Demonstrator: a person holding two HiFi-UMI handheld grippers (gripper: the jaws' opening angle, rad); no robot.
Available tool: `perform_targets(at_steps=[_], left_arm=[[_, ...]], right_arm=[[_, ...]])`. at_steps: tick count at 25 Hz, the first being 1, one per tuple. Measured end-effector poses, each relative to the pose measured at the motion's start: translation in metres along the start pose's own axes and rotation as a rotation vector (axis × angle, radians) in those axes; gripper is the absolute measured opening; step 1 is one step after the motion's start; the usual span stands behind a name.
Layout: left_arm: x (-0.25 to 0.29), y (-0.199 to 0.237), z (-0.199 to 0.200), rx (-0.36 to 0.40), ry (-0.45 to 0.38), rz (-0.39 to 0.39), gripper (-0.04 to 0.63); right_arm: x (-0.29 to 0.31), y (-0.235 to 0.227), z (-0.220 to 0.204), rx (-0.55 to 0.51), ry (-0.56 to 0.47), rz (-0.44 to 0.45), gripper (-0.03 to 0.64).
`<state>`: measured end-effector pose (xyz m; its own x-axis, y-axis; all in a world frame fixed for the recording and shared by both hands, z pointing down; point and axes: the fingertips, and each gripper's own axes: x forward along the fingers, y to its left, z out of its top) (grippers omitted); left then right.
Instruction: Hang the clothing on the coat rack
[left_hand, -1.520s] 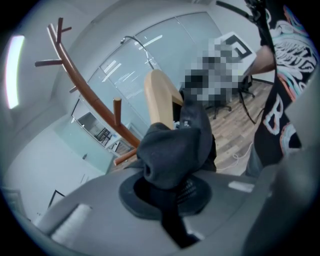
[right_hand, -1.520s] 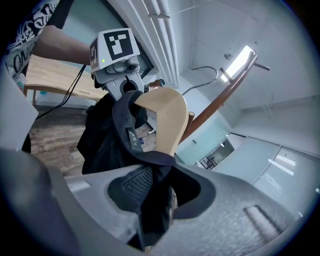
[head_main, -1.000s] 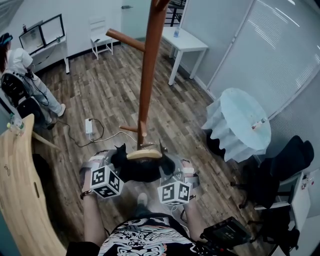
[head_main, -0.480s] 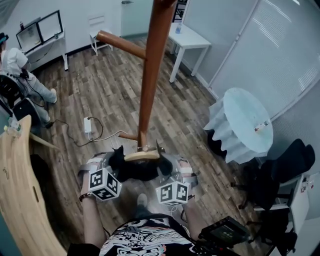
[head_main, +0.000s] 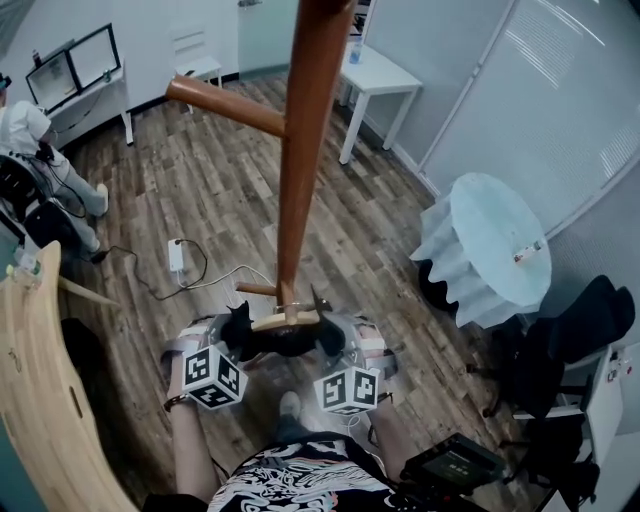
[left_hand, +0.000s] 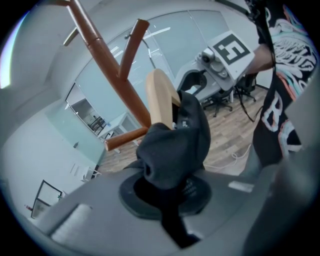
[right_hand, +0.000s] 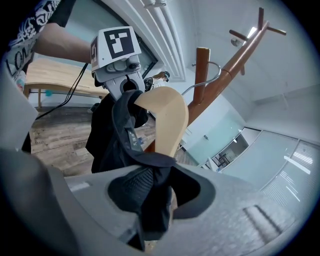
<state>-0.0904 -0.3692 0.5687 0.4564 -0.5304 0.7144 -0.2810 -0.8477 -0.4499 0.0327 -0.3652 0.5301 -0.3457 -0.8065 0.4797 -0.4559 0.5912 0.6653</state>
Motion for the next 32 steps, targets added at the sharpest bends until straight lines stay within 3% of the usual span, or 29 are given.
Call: perform_targets(at_steps=[11,32], left_arm=[[0.016,0.021,-0.012,-0.001,0.033,-0.014,-0.003],[0.043,0.027,-0.032,-0.035,0.022,-0.028,-0.003]], right_arm=[[0.031,-0.005,0.0,0.002,-0.009,0.029,0.104],[0.064,-0.003,-0.005,-0.025,0.008,0.039,0.104]])
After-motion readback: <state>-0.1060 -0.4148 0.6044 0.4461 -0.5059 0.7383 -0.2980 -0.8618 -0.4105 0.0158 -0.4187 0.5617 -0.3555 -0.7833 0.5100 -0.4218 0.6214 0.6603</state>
